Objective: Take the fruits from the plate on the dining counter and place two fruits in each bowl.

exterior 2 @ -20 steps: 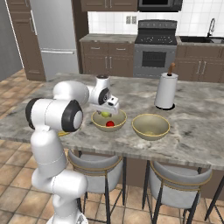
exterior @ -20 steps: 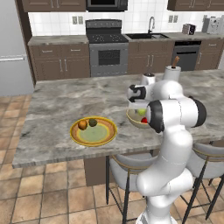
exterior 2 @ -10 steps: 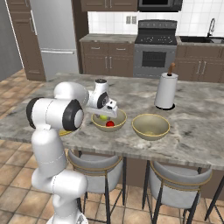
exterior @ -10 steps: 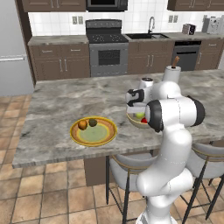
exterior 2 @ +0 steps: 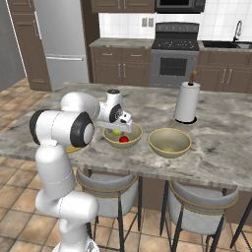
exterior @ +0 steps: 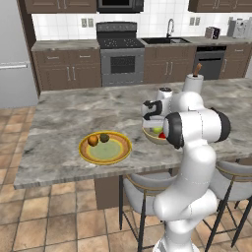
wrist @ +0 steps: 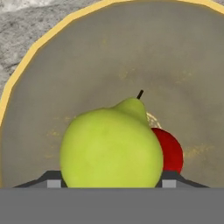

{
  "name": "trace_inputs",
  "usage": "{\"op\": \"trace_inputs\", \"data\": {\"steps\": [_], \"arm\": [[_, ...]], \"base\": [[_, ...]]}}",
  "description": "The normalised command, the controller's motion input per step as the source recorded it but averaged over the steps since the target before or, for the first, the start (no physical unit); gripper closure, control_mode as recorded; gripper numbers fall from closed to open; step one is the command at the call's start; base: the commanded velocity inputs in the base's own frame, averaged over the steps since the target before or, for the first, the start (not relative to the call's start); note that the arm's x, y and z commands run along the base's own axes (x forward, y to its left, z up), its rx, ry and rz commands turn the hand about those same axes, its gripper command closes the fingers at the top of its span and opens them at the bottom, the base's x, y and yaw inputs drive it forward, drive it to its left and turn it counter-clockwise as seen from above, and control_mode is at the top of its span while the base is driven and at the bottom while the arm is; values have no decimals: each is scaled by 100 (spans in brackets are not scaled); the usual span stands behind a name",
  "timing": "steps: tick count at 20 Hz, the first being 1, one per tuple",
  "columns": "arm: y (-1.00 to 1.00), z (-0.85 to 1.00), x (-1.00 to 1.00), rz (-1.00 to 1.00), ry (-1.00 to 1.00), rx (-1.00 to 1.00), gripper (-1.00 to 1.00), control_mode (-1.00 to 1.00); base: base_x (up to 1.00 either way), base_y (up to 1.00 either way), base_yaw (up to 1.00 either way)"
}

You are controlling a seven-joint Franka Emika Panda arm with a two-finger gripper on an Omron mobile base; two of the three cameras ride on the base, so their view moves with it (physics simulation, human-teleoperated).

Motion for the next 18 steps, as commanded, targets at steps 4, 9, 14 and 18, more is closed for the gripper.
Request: {"op": "trace_inputs", "data": {"steps": [4, 9, 14, 18], "arm": [[0, 2, 0, 0, 0, 0, -100, -100], [0, 29, 0, 0, 0, 0, -100, -100], [0, 64, -7, 1, -3, 0, -100, -100], [7, 62, -37, 6, -9, 0, -100, -100]], "base": [[0, 0, 0], [0, 0, 0], [0, 0, 0], [0, 0, 0]]}}
